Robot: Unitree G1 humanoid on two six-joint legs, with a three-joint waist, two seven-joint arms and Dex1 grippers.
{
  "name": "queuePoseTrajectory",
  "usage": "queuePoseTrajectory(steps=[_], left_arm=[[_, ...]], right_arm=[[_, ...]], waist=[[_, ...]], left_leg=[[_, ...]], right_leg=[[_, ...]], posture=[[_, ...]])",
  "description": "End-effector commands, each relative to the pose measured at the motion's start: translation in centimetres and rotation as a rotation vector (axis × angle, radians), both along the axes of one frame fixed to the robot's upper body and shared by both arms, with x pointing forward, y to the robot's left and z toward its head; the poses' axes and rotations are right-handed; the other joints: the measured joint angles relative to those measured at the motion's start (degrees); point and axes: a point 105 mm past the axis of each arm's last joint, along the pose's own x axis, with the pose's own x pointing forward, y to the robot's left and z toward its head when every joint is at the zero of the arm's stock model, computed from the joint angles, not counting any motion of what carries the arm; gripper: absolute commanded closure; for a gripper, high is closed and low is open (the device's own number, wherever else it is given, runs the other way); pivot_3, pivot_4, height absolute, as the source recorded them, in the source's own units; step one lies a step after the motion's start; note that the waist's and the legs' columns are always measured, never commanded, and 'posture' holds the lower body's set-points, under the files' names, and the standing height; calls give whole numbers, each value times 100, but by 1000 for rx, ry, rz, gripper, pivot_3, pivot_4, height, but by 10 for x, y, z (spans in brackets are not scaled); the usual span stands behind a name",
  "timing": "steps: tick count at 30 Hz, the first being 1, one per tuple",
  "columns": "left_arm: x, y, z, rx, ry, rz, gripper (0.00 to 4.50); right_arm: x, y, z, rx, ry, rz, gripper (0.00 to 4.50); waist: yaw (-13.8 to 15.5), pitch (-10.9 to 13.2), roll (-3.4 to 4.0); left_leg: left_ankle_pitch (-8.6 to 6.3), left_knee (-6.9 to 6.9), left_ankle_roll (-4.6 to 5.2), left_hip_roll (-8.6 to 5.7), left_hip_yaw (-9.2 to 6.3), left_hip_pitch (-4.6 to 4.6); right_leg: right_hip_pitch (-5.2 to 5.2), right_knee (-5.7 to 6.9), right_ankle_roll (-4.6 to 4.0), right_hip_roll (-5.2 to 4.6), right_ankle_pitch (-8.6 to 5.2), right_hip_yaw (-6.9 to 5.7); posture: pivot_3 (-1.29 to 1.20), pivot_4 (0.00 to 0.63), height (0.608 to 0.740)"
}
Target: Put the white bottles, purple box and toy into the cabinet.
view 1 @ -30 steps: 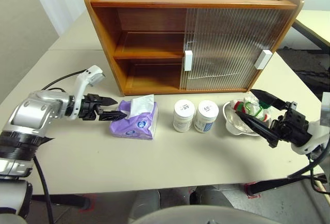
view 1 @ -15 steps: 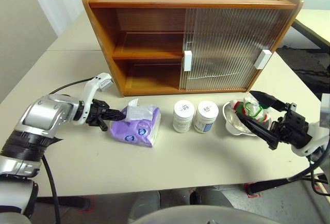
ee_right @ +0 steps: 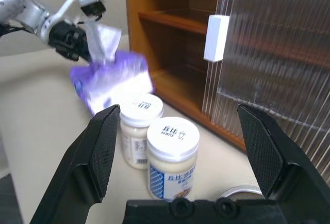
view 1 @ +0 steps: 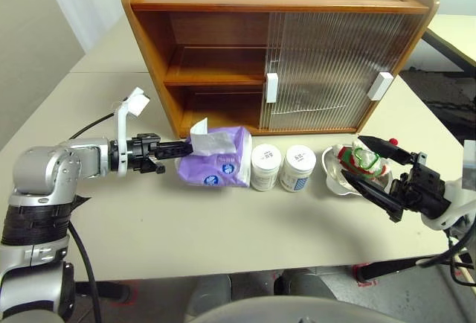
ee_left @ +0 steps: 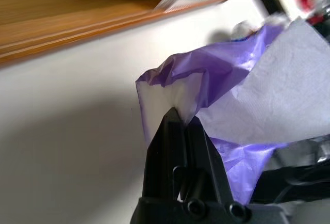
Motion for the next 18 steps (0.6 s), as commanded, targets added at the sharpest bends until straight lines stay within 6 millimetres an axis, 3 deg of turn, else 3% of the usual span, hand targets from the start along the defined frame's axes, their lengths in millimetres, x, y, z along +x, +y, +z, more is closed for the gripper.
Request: queuePoseTrajectory(steps=[1,8,18], left_arm=[[-2,0,13,-49,-19,25,4478],[7,5,31,-123,-59,112,4478],[22,-8,61,-179,-147,186,4478]], right_arm=[[0,-2,-2,-5,-4,3,0],[-6,0,5,32,-66,60,0],[-12,-3,-12,-3,-58,85,0]], waist=[[8,0,1],[41,-1,-1],[135,-4,-12]], left_leg=[[0,0,0,1,0,8],[3,4,-3,-1,1,21],[28,7,-15,-5,10,22]], right_leg=[[1,0,0,0,0,2],[9,0,-5,0,3,2],[48,1,-3,1,7,-3]], posture=[[69,0,740],[73,0,740],[81,0,740]])
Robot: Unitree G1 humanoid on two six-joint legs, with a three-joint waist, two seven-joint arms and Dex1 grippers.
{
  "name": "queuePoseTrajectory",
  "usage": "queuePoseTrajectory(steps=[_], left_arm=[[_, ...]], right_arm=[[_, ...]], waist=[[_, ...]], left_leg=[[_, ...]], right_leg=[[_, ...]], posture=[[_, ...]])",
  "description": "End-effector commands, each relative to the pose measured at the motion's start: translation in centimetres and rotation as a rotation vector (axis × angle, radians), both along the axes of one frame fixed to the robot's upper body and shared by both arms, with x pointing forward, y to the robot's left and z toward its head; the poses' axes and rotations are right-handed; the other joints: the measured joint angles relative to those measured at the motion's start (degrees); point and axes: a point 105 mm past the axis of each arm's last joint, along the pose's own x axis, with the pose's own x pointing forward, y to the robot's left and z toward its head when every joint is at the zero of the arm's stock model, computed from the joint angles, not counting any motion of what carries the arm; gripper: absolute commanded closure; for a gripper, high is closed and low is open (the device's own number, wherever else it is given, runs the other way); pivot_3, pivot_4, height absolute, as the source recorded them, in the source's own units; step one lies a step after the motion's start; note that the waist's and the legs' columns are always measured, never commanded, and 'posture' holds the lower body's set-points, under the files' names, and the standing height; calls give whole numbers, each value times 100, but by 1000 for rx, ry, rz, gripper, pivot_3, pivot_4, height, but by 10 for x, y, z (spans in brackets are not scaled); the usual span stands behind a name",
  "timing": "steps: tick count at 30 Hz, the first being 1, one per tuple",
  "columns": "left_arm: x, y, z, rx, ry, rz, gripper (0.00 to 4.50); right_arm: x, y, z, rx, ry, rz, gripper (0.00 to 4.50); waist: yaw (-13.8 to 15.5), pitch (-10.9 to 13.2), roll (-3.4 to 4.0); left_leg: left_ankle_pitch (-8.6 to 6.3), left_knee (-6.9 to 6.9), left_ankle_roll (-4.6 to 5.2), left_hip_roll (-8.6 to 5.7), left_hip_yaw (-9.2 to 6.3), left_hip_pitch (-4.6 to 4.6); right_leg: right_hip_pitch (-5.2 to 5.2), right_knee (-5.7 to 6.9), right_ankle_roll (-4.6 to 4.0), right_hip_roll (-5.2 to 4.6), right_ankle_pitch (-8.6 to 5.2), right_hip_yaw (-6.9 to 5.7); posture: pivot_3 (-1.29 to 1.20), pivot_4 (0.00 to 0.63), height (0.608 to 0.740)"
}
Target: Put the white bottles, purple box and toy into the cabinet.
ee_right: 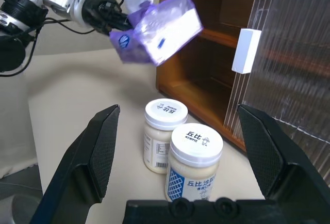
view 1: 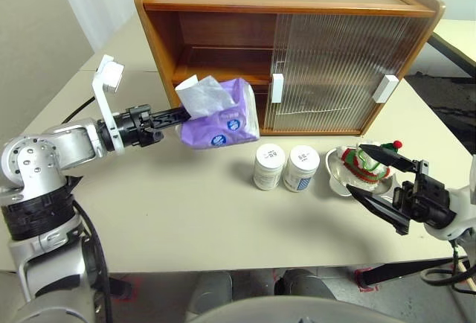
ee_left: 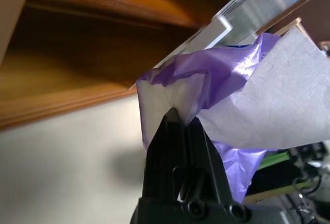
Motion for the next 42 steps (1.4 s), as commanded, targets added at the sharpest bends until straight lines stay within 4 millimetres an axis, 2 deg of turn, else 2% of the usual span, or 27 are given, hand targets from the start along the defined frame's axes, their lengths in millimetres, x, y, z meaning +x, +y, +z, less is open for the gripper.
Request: queuePoseTrajectory(steps=[1,7,17,22,29,32,36,42], left_arm=[[4,1,9,2,-25,43,4478],[17,0,13,23,-38,128,4478],[33,-19,36,-64,-105,286,4478],[38,-24,42,-97,-91,363,4478],[51,-21,48,-134,-67,521,4478],[59,-32,55,-189,-74,561,4478],[61,-53,56,-225,-57,555,4478],[69,-53,49,-267,-6,652,4478]], right_arm=[[0,-1,-8,-21,14,1,0],[4,-1,-11,-31,14,3,0],[8,-7,-17,-47,21,15,0],[11,-7,-17,-48,16,25,0],[10,-8,-19,-51,17,31,0],[10,-7,-20,-51,19,30,0],[9,-6,-21,-46,18,25,0],[7,-5,-21,-43,17,11,0]], waist=[[5,2,-5],[40,5,-10],[127,48,-75],[151,62,-95],[217,75,-114],[247,82,-126],[266,88,-133],[252,95,-130]], left_leg=[[3,-1,-3,1,1,0],[9,-1,-6,0,2,8],[6,-1,2,-7,36,87],[6,-1,4,-7,54,94],[11,1,-5,-6,64,92],[10,6,-6,-7,68,92],[9,12,-6,-8,72,93],[6,7,-7,-6,73,96]], right_leg=[[0,0,0,0,0,0],[9,0,3,1,1,-2],[90,-3,16,0,-6,3],[95,-3,21,-1,-9,14],[97,-6,30,-3,-16,18],[100,-8,34,-5,-18,19],[106,-11,36,-7,-19,22],[104,-10,39,-6,-22,22]], posture=[[84,0,740],[97,0,740],[125,0,740],[135,0,740],[135,0,740],[129,0,740],[119,0,740],[111,0,740]])
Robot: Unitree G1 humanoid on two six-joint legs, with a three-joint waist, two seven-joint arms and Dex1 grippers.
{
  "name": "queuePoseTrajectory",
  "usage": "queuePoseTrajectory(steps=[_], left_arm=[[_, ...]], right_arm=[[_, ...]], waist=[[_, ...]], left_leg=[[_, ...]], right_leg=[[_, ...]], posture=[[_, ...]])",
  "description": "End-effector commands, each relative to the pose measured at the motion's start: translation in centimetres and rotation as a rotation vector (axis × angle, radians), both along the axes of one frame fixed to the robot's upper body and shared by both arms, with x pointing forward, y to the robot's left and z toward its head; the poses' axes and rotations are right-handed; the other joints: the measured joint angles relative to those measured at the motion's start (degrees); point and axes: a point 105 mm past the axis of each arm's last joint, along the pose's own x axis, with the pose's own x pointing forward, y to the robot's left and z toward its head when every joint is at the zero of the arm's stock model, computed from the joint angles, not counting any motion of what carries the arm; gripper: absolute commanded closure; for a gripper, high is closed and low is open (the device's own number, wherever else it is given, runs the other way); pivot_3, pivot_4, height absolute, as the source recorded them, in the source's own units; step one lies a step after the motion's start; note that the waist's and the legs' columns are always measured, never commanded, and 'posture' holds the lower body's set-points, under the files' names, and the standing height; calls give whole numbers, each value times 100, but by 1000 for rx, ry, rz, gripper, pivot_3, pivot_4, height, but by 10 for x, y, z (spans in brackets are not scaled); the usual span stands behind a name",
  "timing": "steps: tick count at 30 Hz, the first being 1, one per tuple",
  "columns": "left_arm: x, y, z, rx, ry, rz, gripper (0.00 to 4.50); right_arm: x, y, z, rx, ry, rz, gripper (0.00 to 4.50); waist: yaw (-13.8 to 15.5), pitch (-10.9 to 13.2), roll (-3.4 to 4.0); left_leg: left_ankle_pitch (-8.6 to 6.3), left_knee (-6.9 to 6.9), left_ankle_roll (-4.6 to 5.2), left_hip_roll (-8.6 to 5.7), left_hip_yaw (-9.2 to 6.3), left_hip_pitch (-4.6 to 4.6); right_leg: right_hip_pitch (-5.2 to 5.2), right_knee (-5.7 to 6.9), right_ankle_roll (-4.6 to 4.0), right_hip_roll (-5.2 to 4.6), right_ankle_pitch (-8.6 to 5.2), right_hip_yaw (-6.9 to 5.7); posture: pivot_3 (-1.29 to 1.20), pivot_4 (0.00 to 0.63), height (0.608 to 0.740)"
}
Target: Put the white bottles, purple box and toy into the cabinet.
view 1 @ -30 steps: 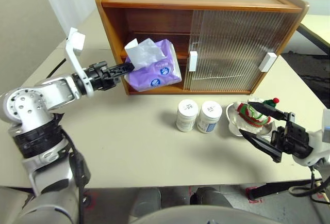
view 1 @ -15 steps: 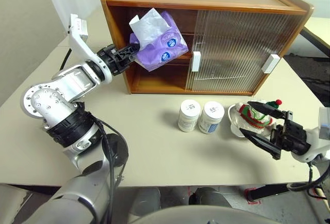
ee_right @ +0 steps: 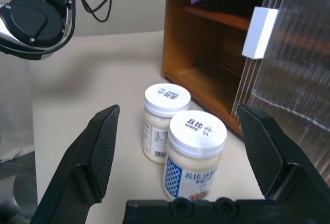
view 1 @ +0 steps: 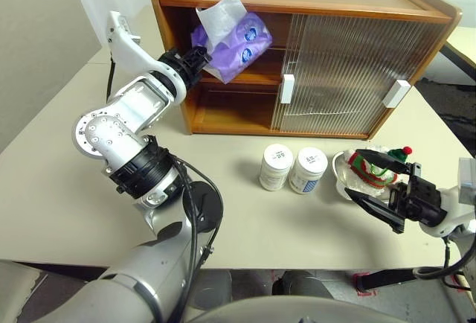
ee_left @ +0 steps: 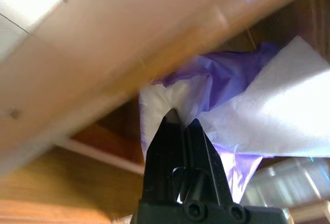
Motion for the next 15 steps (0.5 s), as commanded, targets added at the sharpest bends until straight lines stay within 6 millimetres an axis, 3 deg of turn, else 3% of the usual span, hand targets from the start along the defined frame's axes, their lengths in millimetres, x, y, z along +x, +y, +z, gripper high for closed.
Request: queuePoseTrajectory(steps=[1,13,15], left_arm=[[4,-15,-4,-48,22,4,4478],[29,-41,-10,-84,73,4,4478],[33,-46,-8,-101,78,-9,3786]], right_arm=[[0,2,0,-13,-12,-2,0],[0,9,1,-1,-19,-15,0],[0,10,1,0,-19,-23,0]], waist=[[1,3,-4],[-18,7,-10],[-26,7,-10]], left_leg=[[-1,1,2,0,0,-1],[-15,6,25,-1,0,0],[-15,6,25,0,0,0]], right_leg=[[1,0,0,0,0,0],[2,0,1,-1,1,0],[1,0,1,-1,2,-1]], posture=[[107,0,740],[77,0,740],[69,0,740]])
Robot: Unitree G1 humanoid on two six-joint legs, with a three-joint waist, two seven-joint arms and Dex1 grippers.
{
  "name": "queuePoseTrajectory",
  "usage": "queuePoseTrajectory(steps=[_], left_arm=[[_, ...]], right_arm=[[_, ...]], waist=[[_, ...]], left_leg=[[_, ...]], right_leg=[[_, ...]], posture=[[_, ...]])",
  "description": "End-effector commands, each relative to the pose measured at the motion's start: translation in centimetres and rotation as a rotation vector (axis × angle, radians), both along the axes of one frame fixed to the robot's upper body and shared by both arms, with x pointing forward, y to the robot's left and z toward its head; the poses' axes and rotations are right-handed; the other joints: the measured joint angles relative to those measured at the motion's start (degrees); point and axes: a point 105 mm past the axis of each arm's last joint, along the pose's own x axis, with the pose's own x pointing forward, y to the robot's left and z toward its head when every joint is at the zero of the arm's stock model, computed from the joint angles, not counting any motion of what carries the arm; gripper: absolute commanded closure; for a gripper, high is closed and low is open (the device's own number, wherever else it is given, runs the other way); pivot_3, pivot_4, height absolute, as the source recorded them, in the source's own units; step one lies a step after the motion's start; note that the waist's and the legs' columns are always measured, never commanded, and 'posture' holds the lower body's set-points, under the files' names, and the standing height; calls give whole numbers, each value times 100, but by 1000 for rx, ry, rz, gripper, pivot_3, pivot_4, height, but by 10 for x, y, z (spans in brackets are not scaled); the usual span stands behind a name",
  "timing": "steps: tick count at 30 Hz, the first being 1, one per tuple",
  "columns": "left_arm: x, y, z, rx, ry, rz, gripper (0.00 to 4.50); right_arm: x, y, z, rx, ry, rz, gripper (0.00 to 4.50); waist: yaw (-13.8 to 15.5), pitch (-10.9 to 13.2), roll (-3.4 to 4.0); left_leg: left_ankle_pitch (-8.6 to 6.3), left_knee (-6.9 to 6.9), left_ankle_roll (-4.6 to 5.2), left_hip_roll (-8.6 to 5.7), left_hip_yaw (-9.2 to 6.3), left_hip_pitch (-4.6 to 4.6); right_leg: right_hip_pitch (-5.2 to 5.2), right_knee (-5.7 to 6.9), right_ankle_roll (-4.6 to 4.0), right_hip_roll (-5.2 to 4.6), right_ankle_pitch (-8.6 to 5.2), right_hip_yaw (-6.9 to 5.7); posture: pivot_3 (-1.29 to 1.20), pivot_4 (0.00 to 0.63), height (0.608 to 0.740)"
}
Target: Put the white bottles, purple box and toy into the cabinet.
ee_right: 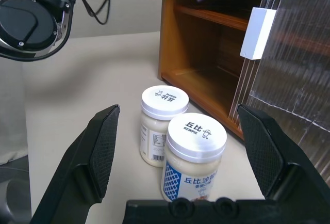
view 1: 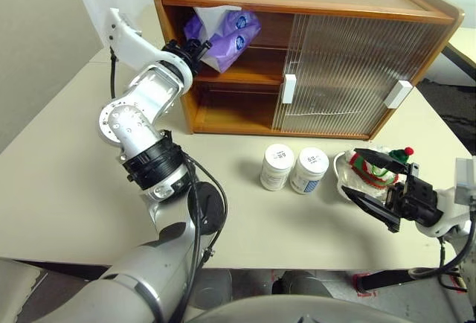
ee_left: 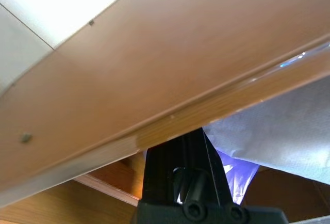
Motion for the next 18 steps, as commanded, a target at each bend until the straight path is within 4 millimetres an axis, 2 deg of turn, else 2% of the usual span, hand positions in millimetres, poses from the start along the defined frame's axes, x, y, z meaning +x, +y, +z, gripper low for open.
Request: queuePoseTrajectory(steps=[1,5,10,11,14,18], left_arm=[[7,-34,-2,-53,20,-85,3440],[7,-37,8,-49,-14,-105,2034],[3,-30,12,-34,-35,-96,245],[2,-29,13,-29,-40,-96,16],[-4,-22,11,0,-37,-103,16],[-22,-3,-4,115,-14,-142,16]], right_arm=[[-2,2,0,-13,-9,-10,0],[-3,6,8,-14,-14,-22,0],[-1,9,11,-14,-10,-27,0],[-1,9,12,-15,-9,-27,0],[1,9,12,-16,-7,-25,0],[4,12,18,-19,-11,-17,0]], waist=[[-16,0,0],[-71,2,1],[-125,3,-1],[-131,4,-2],[-148,4,-2],[-184,0,10]], left_leg=[[-1,0,1,0,0,0],[-2,1,-1,0,0,-3],[-6,1,6,-2,1,-2],[-6,2,6,-2,1,-2],[-7,5,7,-3,1,-3],[-6,-1,5,-3,2,0]], right_leg=[[-1,0,0,0,0,0],[-2,-1,1,0,0,0],[1,-1,5,0,-2,0],[1,-1,7,0,-1,0],[1,-1,10,0,0,0],[0,-1,10,0,-1,0]], posture=[[69,0,740],[61,0,740],[68,0,740],[70,0,740],[76,0,740],[91,0,740]])
